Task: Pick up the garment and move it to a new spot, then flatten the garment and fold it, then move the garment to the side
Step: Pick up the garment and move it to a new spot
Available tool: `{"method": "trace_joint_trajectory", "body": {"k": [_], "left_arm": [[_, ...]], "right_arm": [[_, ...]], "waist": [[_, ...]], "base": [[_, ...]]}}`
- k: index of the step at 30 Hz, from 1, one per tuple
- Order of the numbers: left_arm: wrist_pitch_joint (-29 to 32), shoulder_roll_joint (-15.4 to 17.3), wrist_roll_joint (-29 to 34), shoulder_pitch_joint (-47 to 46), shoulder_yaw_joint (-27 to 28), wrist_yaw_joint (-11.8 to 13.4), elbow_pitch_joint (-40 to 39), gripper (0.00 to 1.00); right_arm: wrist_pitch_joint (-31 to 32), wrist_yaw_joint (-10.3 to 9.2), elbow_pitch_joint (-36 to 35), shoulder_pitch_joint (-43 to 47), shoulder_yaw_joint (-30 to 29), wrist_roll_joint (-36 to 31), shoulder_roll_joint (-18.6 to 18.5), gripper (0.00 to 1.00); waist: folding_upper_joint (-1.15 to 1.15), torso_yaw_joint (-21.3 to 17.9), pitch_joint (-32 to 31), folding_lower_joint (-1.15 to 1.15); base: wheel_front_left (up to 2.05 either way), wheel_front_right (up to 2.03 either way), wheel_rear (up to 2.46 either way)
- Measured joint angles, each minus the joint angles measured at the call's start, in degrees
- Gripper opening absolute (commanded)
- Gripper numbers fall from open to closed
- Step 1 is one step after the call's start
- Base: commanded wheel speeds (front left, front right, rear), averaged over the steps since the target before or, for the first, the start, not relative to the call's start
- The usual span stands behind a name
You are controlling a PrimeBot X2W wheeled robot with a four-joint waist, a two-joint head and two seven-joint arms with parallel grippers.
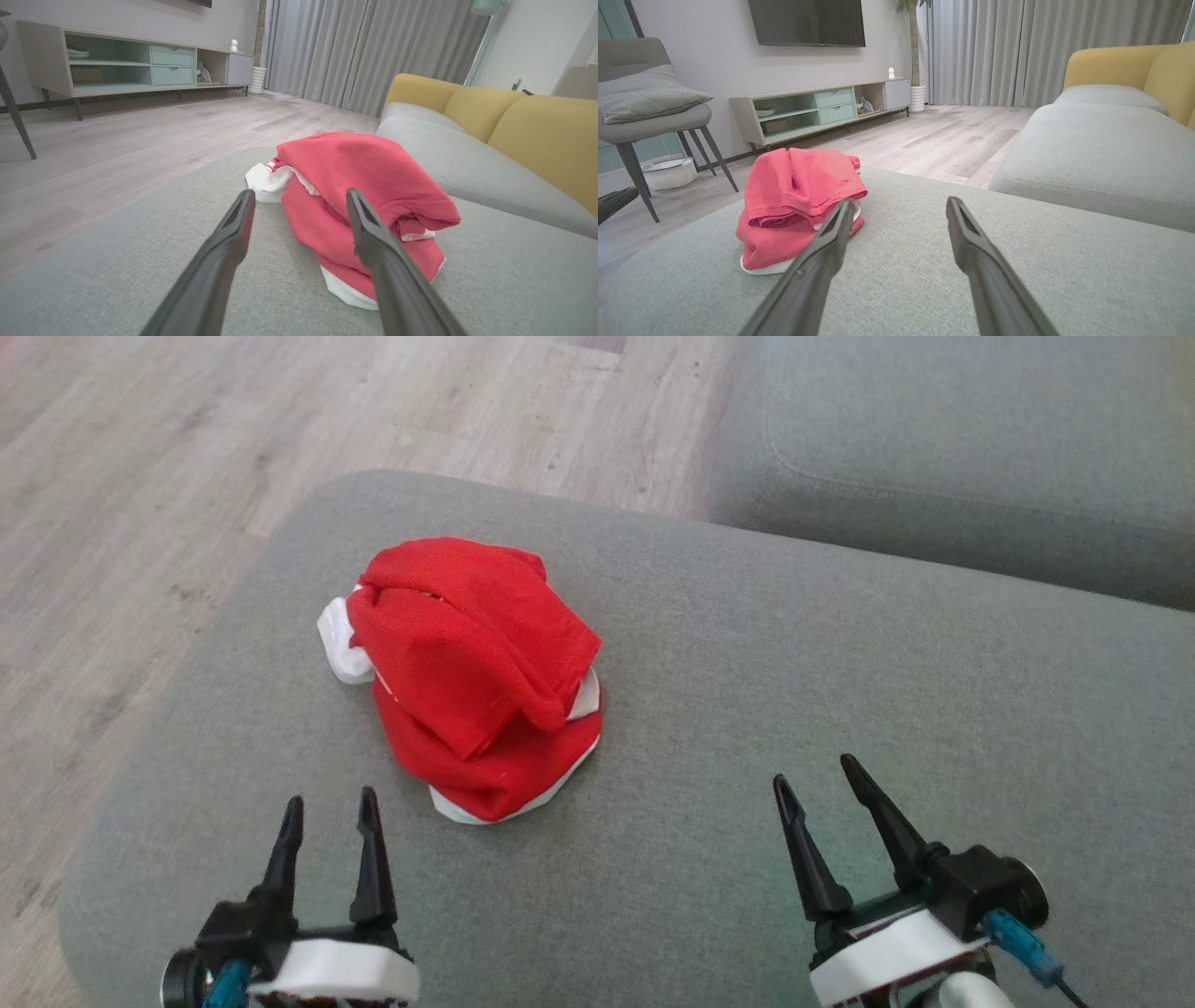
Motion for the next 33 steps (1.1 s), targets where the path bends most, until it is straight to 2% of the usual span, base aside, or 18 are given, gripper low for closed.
{"method": "trace_joint_trajectory", "body": {"k": [4,8,13,19,27,28,29,33], "left_arm": [[0.5,1.6,1.3,-3.2,-1.5,-2.3,1.4,1.00],[5.7,4.7,2.8,-11.8,-4.0,-5.2,3.5,1.00],[13.0,9.2,4.6,-22.3,-7.4,-7.2,6.8,1.00],[18.9,12.2,3.3,-27.4,-11.5,-7.8,10.7,1.00],[24.3,16.1,-2.3,-29.4,-16.7,-8.2,15.7,1.00],[24.6,16.3,-2.9,-29.4,-16.8,-8.2,16.1,0.96],[25.0,16.7,-3.3,-29.5,-17.6,-8.2,16.4,0.00],[23.9,17.4,-4.3,-30.1,-19.1,-8.2,16.6,0.00]], "right_arm": [[0.0,0.00,0.0,-0.1,-0.1,-0.1,0.0,1.00],[0.0,0.00,0.0,-0.6,-0.6,-0.3,0.0,1.00],[0.0,0.00,0.0,-3.0,-0.9,-0.8,0.0,1.00],[0.0,0.00,0.0,-4.8,-1.0,-1.1,-0.1,1.00],[0.0,0.00,0.0,-6.1,-1.0,-1.1,-0.1,1.00],[0.0,0.00,0.0,-6.4,-1.1,-1.0,-0.1,1.00],[0.0,0.00,0.0,-6.5,-1.1,-1.0,-0.1,1.00],[0.0,0.00,0.1,-6.8,-1.1,-1.0,-0.1,1.00]], "waist": [[0.00,-1.1,1.5,0.00],[0.00,-2.5,3.6,0.01],[0.00,-4.6,6.7,0.01],[0.00,-7.1,9.5,0.02],[0.00,-10.7,12.1,0.01],[0.00,-11.0,12.2,0.01],[0.00,-11.2,12.4,0.01],[0.00,-11.6,12.3,0.01]], "base": [[0.00,0.00,0.00],[0.00,0.00,0.00],[0.00,0.00,0.00],[0.00,0.00,0.00],[0.00,0.00,0.00],[0.00,0.00,0.00],[0.00,0.00,0.00],[0.00,0.00,0.00]]}}
